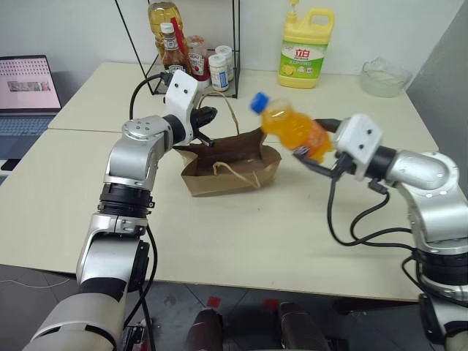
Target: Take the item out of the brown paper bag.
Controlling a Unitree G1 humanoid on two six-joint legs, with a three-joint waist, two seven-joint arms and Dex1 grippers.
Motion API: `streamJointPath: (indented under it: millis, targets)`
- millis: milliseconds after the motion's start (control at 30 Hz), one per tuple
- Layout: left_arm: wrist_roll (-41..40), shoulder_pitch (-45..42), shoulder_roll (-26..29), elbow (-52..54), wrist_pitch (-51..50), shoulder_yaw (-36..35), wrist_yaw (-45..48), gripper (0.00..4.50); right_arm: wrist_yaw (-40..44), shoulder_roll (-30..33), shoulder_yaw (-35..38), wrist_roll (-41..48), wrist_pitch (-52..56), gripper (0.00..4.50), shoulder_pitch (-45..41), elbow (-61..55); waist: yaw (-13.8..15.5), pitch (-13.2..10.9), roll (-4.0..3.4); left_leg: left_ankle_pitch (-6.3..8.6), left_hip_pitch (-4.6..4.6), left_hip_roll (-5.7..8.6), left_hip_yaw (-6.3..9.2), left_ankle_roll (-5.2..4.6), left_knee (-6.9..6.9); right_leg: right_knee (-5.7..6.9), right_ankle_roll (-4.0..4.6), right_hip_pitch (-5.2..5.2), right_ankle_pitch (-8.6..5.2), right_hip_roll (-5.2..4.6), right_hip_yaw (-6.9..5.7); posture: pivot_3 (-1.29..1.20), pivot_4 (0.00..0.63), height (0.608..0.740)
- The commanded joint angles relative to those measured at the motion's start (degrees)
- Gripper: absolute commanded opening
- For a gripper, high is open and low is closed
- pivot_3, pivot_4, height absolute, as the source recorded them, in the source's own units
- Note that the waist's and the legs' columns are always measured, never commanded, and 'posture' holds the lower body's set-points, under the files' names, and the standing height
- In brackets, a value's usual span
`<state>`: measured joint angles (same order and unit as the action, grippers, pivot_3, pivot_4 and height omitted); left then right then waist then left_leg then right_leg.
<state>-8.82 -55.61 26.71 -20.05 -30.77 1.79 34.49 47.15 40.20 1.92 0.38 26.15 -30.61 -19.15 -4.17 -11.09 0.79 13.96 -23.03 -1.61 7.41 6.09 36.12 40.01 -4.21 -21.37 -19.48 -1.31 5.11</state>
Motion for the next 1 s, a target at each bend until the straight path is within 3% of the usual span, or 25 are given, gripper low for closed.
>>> streamJointPath:
  millis: [33, 233, 433, 467, 533, 700, 800, 1000]
  targets:
    - [-0.11, -1.14, 0.32, 1.44, 1.03, -1.13, 0.16, 0.00, -1.96, 6.30, -0.02, -5.79, 0.09, 3.20, 3.60, 6.29, 0.25, 0.00, 0.01, 0.00, 0.00, 0.00, -0.02, 0.00, 0.00, -0.03, 0.00, 0.00, 0.00, 0.00, 0.01, 0.00, 0.150, 0.740]
    - [-0.09, -2.22, -0.38, 0.70, 1.71, -0.66, 0.57, 0.00, 2.63, 13.05, -6.44, -9.44, -1.07, 3.20, 6.26, 15.70, 0.00, -0.04, -0.06, -0.03, -0.01, 0.00, -0.36, 0.05, -0.04, -0.04, 0.00, -0.14, 0.00, -0.01, 0.33, 0.00, 0.150, 0.740]
    - [-0.12, -1.55, -0.42, 2.09, 1.17, -0.82, 0.69, 0.00, 4.62, 14.88, -8.94, -10.35, -1.96, 3.20, 5.18, 17.99, -0.19, -0.03, -0.05, -0.03, 0.07, 0.00, -0.40, 0.05, 0.00, -0.04, -0.02, -0.03, 0.01, -0.03, 0.37, 0.00, 0.150, 0.740]
    - [-0.16, -1.34, -0.38, 2.45, 1.00, -0.87, 0.69, 0.00, 4.70, 14.96, -8.92, -10.42, -1.99, 3.91, 5.22, 18.01, -0.15, -0.03, -0.04, -0.03, 0.07, 0.00, -0.39, 0.06, 0.01, -0.03, -0.02, -0.02, 0.01, -0.03, 0.36, 0.00, 0.150, 0.740]
    - [-0.22, -0.96, -0.24, 3.08, 0.66, -0.99, 0.71, 0.00, 5.19, 15.14, -8.70, -10.16, -2.02, 4.47, 5.38, 17.61, -0.13, -0.03, -0.04, -0.04, 0.06, 0.00, -0.39, 0.06, 0.01, -0.05, -0.02, -0.01, 0.01, -0.03, 0.36, 0.00, 0.150, 0.740]
    - [-0.71, -0.22, 0.56, 4.40, -0.08, -1.48, 1.45, 0.00, 7.05, 15.37, -6.24, -7.20, -1.91, 4.47, 5.62, 12.14, -0.16, -0.03, -0.04, -0.04, 0.06, 0.00, -0.40, 0.07, 0.01, -0.05, -0.02, -0.02, 0.01, -0.03, 0.36, 0.00, 0.150, 0.740]
    - [-2.77, -0.12, 1.70, 4.96, -1.25, -2.72, 3.84, 0.55, 7.41, 13.41, -3.23, -2.24, 1.86, 4.50, 5.09, 5.57, -0.22, -0.03, -0.04, -0.04, 0.07, -0.01, -0.40, 0.07, 0.00, -0.03, -0.02, -0.02, 0.01, -0.03, 0.36, 0.00, 0.150, 0.740]
    - [-3.96, -1.78, 5.86, 2.39, -3.30, -4.54, 6.22, 2.39, 0.99, 4.45, -0.59, 2.95, 8.89, 4.50, 3.85, -1.85, -0.44, -0.03, -0.03, -0.04, 0.07, -0.04, -0.33, 0.07, 0.02, -0.02, -0.02, 0.00, 0.01, -0.01, 0.30, 0.00, 0.150, 0.740]
